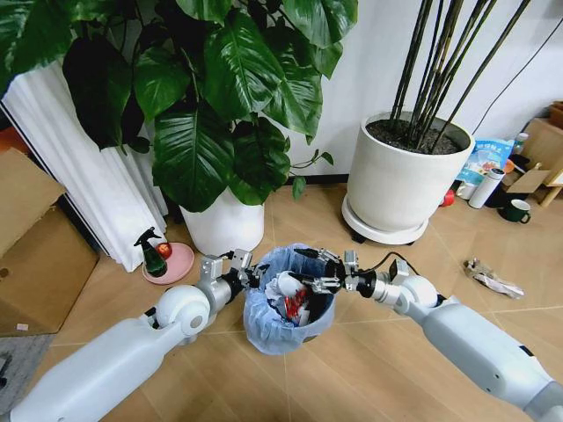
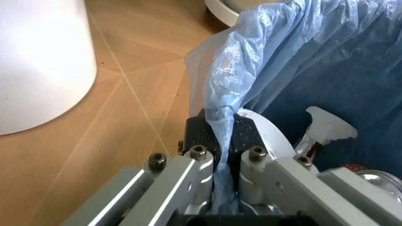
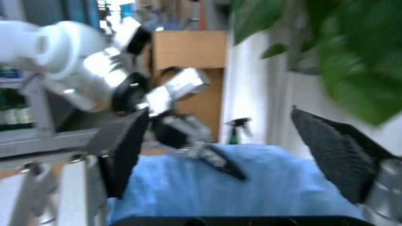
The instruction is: Pick up the trash bin and place the garbage on the floor into it.
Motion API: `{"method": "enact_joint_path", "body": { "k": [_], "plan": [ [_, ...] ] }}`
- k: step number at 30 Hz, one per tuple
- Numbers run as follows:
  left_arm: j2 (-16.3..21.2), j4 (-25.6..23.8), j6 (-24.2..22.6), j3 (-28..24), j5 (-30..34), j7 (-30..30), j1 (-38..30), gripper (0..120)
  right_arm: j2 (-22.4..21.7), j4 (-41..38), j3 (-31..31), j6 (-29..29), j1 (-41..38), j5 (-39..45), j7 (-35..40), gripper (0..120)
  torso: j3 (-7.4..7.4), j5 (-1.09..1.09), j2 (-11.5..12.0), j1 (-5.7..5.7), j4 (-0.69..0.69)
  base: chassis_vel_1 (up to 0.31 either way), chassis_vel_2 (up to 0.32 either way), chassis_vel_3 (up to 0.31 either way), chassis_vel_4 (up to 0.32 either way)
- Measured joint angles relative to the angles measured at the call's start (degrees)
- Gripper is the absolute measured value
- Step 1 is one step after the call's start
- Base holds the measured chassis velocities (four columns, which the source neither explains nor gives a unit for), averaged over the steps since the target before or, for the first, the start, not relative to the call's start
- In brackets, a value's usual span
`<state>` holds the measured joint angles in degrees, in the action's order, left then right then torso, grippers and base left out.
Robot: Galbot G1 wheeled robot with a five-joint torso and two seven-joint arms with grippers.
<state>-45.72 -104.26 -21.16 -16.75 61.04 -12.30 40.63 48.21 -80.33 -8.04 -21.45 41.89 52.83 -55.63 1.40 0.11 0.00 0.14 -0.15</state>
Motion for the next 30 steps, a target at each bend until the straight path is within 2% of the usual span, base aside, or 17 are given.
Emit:
{"method": "enact_joint_path", "body": {
  "k": [2,4,11,13,14,18,26,30],
  "plan": [
    [0.07,-0.01,-0.05,1.12,-0.16,-0.13,0.63,0,0.09,0.44,4.36,-0.19,1.92,-1.3,2.98,95,0.0,0.0,0.0,0.0,0.01,0.0,0.0,0.0,0.0],
    [0.43,-0.51,-0.05,2.87,-0.6,-0.18,1.9,0,0.21,0.87,8.95,-0.16,4.29,-2.93,6.76,99,0.0,0.01,0.0,0.0,-0.02,0.0,0.0,0.0,0.0],
    [1.99,-2.99,-0.08,8.19,-1.45,-0.21,6.49,0,0.08,1.93,17.07,0.72,9.84,-7.3,16.64,100,0.0,0.0,0.0,0.0,0.02,0.0,0.0,0.0,0.0],
    [2.41,-3.56,-0.08,10.66,-1.79,-0.1,8.22,0,0.06,2.22,22.72,1.41,14.57,-11.85,24.09,100,-0.01,0.0,0.0,0.0,0.0,0.0,0.0,0.0,0.0],
    [2.41,-3.56,-0.08,10.66,-1.79,-0.1,8.22,0,0.06,2.22,22.72,1.41,14.57,-11.85,24.09,100,-0.01,0.0,0.0,0.0,0.0,0.0,0.0,0.0,0.0],
    [3.09,-4.69,-0.08,14.2,-2.03,0.14,11.37,0,1.37,5.35,30.77,2.41,19.53,-17.31,31.73,100,-0.01,-0.01,-0.01,0.0,-0.02,0.0,0.0,0.0,0.0],
    [4.24,-6.19,0.2,19.0,-3.14,0.57,16.6,0,4.47,9.94,41.69,3.66,25.72,-19.94,33.46,100,-0.01,-0.01,-0.01,0.0,-0.01,0.0,0.0,0.0,0.0],
    [4.27,-6.93,0.37,20.97,-3.64,0.66,19.03,0,6.28,11.9,45.39,1.32,27.75,-21.36,33.36,100,-0.01,-0.01,-0.01,-0.01,0.0,0.0,0.0,0.0,0.0]
  ]
}}
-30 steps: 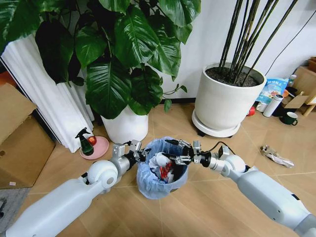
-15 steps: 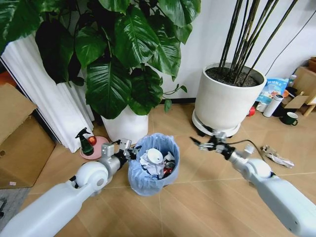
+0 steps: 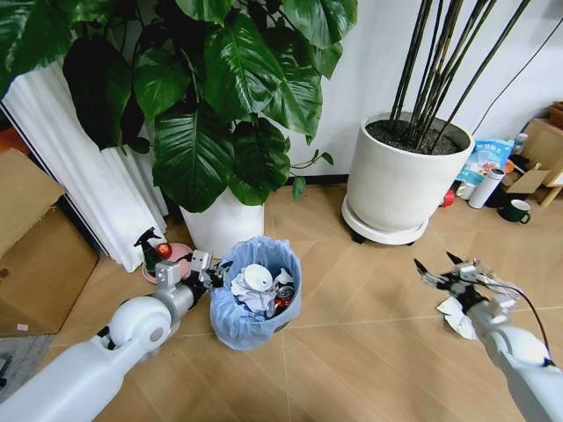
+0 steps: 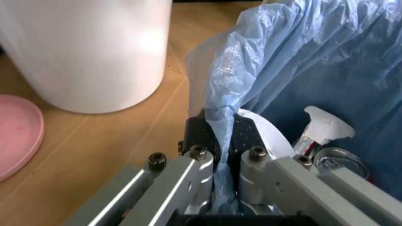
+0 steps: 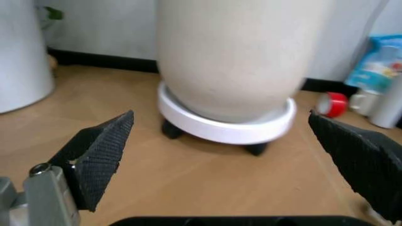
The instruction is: Pick up the trash bin and place the garbage on the floor into it.
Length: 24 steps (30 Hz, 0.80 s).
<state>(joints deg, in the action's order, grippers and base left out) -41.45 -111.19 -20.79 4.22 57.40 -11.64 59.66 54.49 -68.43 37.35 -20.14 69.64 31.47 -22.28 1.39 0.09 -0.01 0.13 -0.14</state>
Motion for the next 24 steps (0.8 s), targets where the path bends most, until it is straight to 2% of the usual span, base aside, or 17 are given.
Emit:
{"method": "enact_joint_path", "body": {
  "k": [7,14,24],
  "plan": [
    [-0.27,-0.74,0.61,2.97,-1.55,0.31,4.4,0,3.15,2.26,5.86,-2.54,3.42,-0.31,-3.85,100,0.01,0.02,0.0,0.0,-0.01,0.0,0.0,0.0,0.0],
    [-0.01,-1.5,1.02,6.48,-2.59,0.59,8.56,0,5.06,0.28,10.22,-4.77,6.73,0.63,-9.15,100,0.0,0.03,0.0,0.0,0.0,0.0,0.0,0.0,0.0],
    [0.89,-2.41,1.26,8.94,-2.94,0.87,11.47,0,5.57,0.88,10.99,-4.76,7.19,1.77,-11.66,100,0.01,0.01,0.0,0.0,0.0,0.0,0.0,0.0,0.0]
  ]
}}
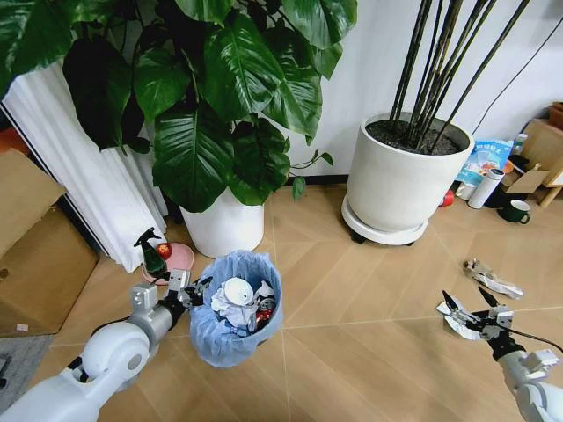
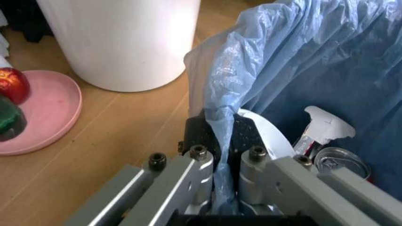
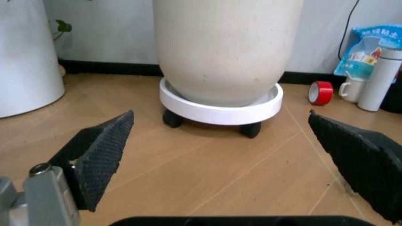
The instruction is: Pick up the trash bin and place the garbage on the floor into it.
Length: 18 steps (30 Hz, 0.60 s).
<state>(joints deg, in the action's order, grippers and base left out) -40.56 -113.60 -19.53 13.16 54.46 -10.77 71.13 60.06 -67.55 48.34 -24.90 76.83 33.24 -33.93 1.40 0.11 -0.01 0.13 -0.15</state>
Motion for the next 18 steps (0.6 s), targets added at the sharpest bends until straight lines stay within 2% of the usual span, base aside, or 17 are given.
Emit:
{"method": "enact_joint_path", "body": {
  "k": [8,18],
  "plan": [
    [-0.28,-0.16,0.0,0.04,-0.08,-0.05,0.44,0,-0.21,0.39,-0.14,0.58,-0.41,0.2,-0.17,100,0.0,0.0,0.0,0.0,0.01,0.0,0.0,0.0,0.0],
    [-0.6,-0.26,0.0,-0.09,-0.07,-0.17,0.27,0,-0.24,0.58,-0.23,1.19,-0.4,0.29,-0.34,100,0.0,-0.01,0.01,0.0,-0.02,-0.082,-0.086,0.096,0.088]
  ]
}}
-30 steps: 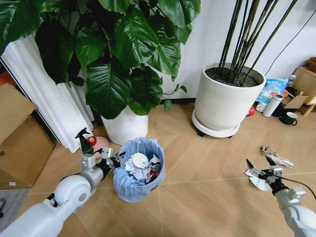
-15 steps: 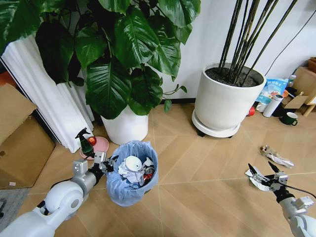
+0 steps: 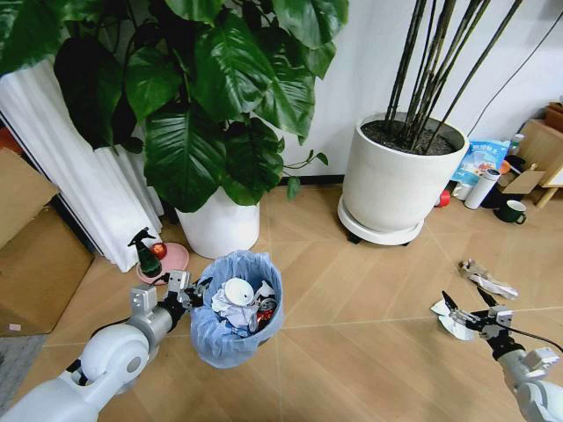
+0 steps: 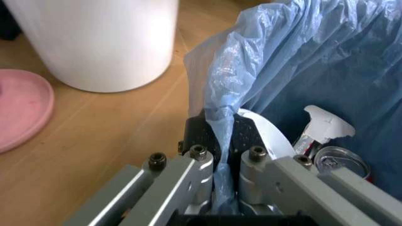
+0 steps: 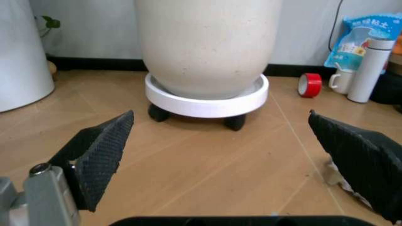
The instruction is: Pick up the trash bin and place the garbage on the floor into it.
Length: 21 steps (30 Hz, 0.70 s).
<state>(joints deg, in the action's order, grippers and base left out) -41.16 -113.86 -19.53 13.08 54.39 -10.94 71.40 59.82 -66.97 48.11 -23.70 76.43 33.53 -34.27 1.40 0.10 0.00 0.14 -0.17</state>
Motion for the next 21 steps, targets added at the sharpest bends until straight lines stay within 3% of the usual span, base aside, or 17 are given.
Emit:
{"method": "enact_joint_path", "body": {
  "k": [11,21],
  "plan": [
    [-0.35,0.06,0.0,-0.17,0.0,0.01,-0.1,0,0.24,0.19,-0.04,0.1,-0.01,0.0,-0.62,100,0.0,0.02,0.0,0.0,0.03,-0.145,-0.136,0.154,0.133],
    [-0.5,0.09,0.0,-0.18,0.01,0.04,-0.07,0,0.27,0.44,-0.09,-0.09,-0.21,0.0,-1.18,100,0.0,0.02,0.0,0.0,0.01,-0.279,-0.19,0.272,0.183]
  ]
}}
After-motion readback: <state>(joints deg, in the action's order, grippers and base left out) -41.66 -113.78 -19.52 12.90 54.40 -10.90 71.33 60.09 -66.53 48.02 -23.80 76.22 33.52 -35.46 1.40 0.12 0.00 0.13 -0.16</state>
